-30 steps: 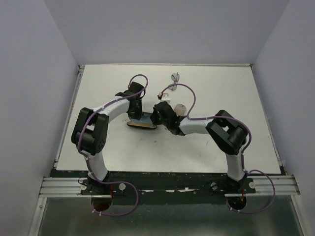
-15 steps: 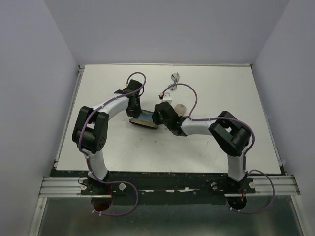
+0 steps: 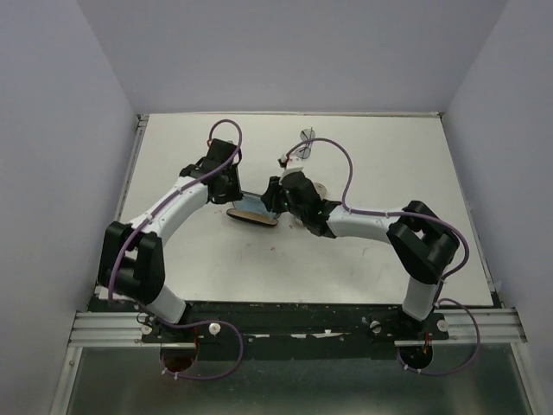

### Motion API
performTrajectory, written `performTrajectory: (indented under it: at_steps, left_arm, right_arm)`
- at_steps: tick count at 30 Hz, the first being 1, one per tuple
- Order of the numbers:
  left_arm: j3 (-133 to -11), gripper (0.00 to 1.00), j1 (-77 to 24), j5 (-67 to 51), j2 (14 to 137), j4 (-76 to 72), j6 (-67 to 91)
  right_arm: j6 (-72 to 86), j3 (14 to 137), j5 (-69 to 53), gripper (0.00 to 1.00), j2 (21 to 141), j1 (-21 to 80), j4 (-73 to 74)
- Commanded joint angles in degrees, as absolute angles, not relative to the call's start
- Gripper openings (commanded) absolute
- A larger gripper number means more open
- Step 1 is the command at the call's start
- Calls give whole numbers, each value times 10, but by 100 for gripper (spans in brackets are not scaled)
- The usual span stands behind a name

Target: Organize the sunglasses

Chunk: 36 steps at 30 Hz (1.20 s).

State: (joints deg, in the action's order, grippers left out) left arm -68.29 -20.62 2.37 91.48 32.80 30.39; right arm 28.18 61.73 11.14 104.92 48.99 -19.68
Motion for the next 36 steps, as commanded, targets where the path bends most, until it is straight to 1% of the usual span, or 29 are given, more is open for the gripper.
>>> performTrajectory:
  at_steps: [1,3,4,5,6,10,15,19,23,26,29,33,36]
  left_arm:
    - [-632,46,-204,41,799,329,337]
    - [-600,60,-204,44,738,316,349]
    - [-583,69,-204,49,704,307,352]
    - [-563,94,-203,53,677,297,348]
    - [-549,98,-203,52,649,288,341]
    - [-519,98,-203,80,574,301,338]
    - [-454,98,-203,112,514,311,372]
    - [-362,99,-203,66,468,255,416]
    - [-279,98,-203,26,434,190,459]
    - [-244,98,-203,5,425,159,482]
    - [-215,98,-203,-16,426,121,498]
    - [-193,99,-203,-37,452,67,518]
    - [-189,98,-203,-39,483,33,529]
  right_arm:
    - [249,658,132,46,1026,476,-140]
    - [256,684,134,54,1026,451,-114]
    - [261,691,131,60,1027,434,-107]
    - [271,701,129,63,1029,409,-99]
    - [279,714,124,66,1035,388,-92]
    - [294,784,142,76,1087,312,-52]
    - [254,942,162,76,1211,251,-2]
    - [208,1087,165,76,1315,231,52]
    - [175,1193,163,76,1403,230,68]
    - [163,1233,165,75,1442,230,62]
    - [159,1243,163,73,1465,230,60]
    - [157,1245,157,67,1485,230,59]
    - [162,1249,135,65,1496,229,67]
